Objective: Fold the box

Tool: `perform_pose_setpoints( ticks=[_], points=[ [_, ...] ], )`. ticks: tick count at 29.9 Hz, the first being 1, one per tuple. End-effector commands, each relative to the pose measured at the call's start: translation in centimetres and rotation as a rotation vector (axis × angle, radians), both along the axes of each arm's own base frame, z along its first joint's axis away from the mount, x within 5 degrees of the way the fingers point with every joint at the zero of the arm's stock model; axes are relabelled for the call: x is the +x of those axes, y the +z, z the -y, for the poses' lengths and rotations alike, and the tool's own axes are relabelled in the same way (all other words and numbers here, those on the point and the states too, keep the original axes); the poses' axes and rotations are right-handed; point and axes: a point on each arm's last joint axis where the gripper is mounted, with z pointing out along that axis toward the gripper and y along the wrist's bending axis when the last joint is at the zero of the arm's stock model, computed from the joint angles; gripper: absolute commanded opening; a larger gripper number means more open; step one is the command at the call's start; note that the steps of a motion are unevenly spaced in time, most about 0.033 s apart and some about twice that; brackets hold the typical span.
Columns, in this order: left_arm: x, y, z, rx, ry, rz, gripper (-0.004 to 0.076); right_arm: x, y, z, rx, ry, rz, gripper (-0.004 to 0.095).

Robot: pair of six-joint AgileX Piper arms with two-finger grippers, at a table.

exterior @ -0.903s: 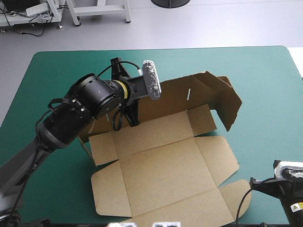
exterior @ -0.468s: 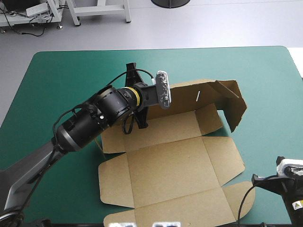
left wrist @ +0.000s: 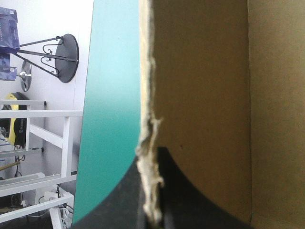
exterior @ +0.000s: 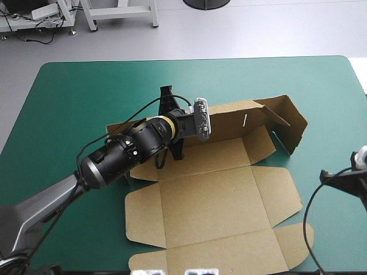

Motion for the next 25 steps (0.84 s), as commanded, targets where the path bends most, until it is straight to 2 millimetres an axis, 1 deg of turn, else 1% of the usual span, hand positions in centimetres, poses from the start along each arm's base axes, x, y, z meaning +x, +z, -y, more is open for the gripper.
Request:
perform_pose_setpoints(
  ticks=[1,6,8,12,16,19,20,23,25],
  points=[
    [-0.6,1.8,-0.3,-0.069,-0.031,0.079,-0.0006,2.4,3.9,0.9,-0.015,-0.013,0.095,-0.0024],
    [-0.5,-0.2,-0.5,-0.003,-0.037,0.081,-0.0006,6.3,7.1,1.5,0.012,0.048,0.108,-0.0024],
    [-0.4,-0.6,-0.5,-0.002,-0.029,0.096,-0.0006,7.9,8.5,1.6,0.027,0.086,0.115,-0.0024],
    [-0.2,-1.1,-0.6,-0.014,-0.010,0.134,-0.0006,12.1,9.8,2.0,0.076,0.188,0.055,-0.0024],
    [-0.1,-1.2,-0.6,-0.032,0.005,0.129,-0.0006,16.2,10.7,2.4,0.142,0.293,0.001,-0.0024],
    [-0.3,-1.2,-0.5,-0.049,0.017,0.112,-0.0006,19.4,10.8,2.7,0.201,0.365,-0.033,-0.0024],
    [-0.5,-1.3,-0.4,-0.042,0.016,0.108,-0.0006,20.7,10.7,2.9,0.225,0.392,-0.049,-0.0024],
    [-1.3,-1.4,0.2,-0.030,0.001,0.097,-0.0006,23.4,10.2,3.2,0.267,0.458,-0.090,-0.0024],
    [-1.8,-1.4,0.6,-0.017,-0.016,0.102,-0.0006,25.1,9.4,3.5,0.290,0.498,-0.131,-0.0025]
  ],
)
